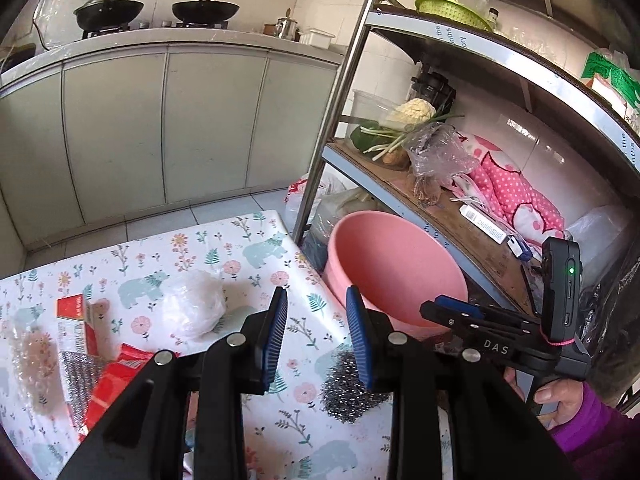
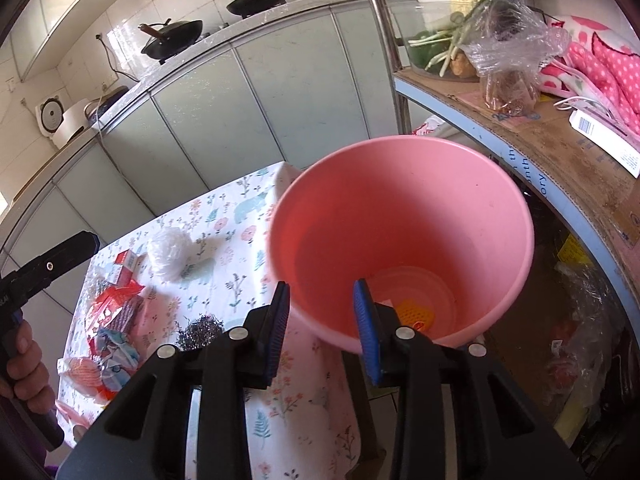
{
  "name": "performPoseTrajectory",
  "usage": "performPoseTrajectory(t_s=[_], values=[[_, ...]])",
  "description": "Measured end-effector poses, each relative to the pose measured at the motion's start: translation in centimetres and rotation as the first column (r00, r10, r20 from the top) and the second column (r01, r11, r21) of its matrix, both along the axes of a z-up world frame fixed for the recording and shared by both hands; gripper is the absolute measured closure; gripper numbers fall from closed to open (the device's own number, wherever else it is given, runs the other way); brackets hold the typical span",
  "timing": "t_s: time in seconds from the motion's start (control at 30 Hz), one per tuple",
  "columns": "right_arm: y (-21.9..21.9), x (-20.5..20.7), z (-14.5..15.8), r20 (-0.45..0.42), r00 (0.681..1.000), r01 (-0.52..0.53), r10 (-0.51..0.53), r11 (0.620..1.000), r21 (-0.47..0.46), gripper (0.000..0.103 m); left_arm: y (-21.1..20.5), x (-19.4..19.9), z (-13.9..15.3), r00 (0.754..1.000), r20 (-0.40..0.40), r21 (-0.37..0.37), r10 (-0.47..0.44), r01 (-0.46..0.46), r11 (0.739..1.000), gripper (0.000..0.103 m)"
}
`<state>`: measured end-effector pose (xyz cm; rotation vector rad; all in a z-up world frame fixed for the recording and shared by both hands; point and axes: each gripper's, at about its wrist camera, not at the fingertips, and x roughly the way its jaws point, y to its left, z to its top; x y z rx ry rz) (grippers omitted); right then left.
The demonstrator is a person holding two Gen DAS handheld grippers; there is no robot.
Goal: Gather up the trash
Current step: 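Move the right gripper back to the steel wool ball on the table, then grasp the steel wool ball with the right gripper while the left gripper grasps the clear bubble wrap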
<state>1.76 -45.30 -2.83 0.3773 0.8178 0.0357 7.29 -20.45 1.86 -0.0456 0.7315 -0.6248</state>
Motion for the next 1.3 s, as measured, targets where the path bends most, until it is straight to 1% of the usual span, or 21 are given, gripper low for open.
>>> performPoseTrajectory(t_s=[0.2, 0.4, 0.53, 0.67, 0.77, 0.8, 0.87, 0.9, 1.03, 1.13, 1.23, 1.3], values=[[2.3, -0.7, 0.4, 0.008, 0.998, -0.055, 0.055, 0.998, 0.007, 0.069, 4.6, -1.2, 0.6, 0.996, 0.002, 0.023, 0.092, -0.092, 0.995, 0.074], [4.7, -1.3, 0.8, 0.018, 0.994, -0.107, 0.107, 0.994, 0.000, 0.069, 9.7, -2.4, 0.6, 0.979, -0.001, 0.058, 0.204, -0.204, 0.977, 0.073], [5.6, -1.5, 0.9, 0.024, 0.992, -0.122, 0.122, 0.992, 0.018, 0.069, 13.4, -2.9, 0.4, 0.957, -0.011, 0.084, 0.288, -0.286, 0.954, 0.073], [6.5, -1.7, 0.9, 0.021, 0.991, -0.136, 0.136, 0.990, 0.026, 0.069, 17.1, -3.5, -0.3, 0.929, -0.022, 0.116, 0.370, -0.366, 0.924, 0.069], [6.9, -1.7, 1.0, 0.021, 0.989, -0.147, 0.146, 0.989, 0.031, 0.069, 19.1, -3.6, -1.1, 0.907, -0.023, 0.143, 0.421, -0.414, 0.899, 0.068], [7.0, -1.7, 1.0, 0.018, 0.989, -0.149, 0.149, 0.988, 0.032, 0.068, 19.6, -3.6, -1.4, 0.901, -0.025, 0.152, 0.433, -0.425, 0.893, 0.068], [7.2, -1.6, 1.0, 0.014, 0.988, -0.153, 0.152, 0.988, 0.034, 0.059, 20.5, -3.1, -2.1, 0.890, -0.041, 0.163, 0.454, -0.443, 0.882, 0.068], [7.2, -1.5, 1.0, 0.014, 0.988, -0.154, 0.154, 0.988, 0.034, 0.058, 20.9, -2.7, -2.5, 0.885, -0.051, 0.169, 0.463, -0.449, 0.877, 0.068], [7.7, -1.5, 1.2, 0.013, 0.987, -0.161, 0.161, 0.987, 0.019, 0.057, 21.8, -1.2, -4.4, 0.873, -0.082, 0.208, 0.480, -0.456, 0.865, 0.068], [8.1, -1.3, 1.3, 0.009, 0.986, -0.167, 0.167, 0.986, 0.000, 0.057, 21.9, 0.3, -5.7, 0.870, -0.115, 0.228, 0.479, -0.447, 0.865, 0.068], [8.4, -1.2, 1.2, 0.004, 0.985, -0.175, 0.175, 0.984, -0.011, 0.057, 22.0, 1.5, -6.5, 0.866, -0.142, 0.232, 0.479, -0.441, 0.867, 0.068], [8.7, -1.2, 1.2, 0.000, 0.984, -0.179, 0.179, 0.983, -0.026, 0.057, 22.1, 2.3, -7.0, 0.861, -0.146, 0.252, 0.488, -0.444, 0.860, 0.068]])
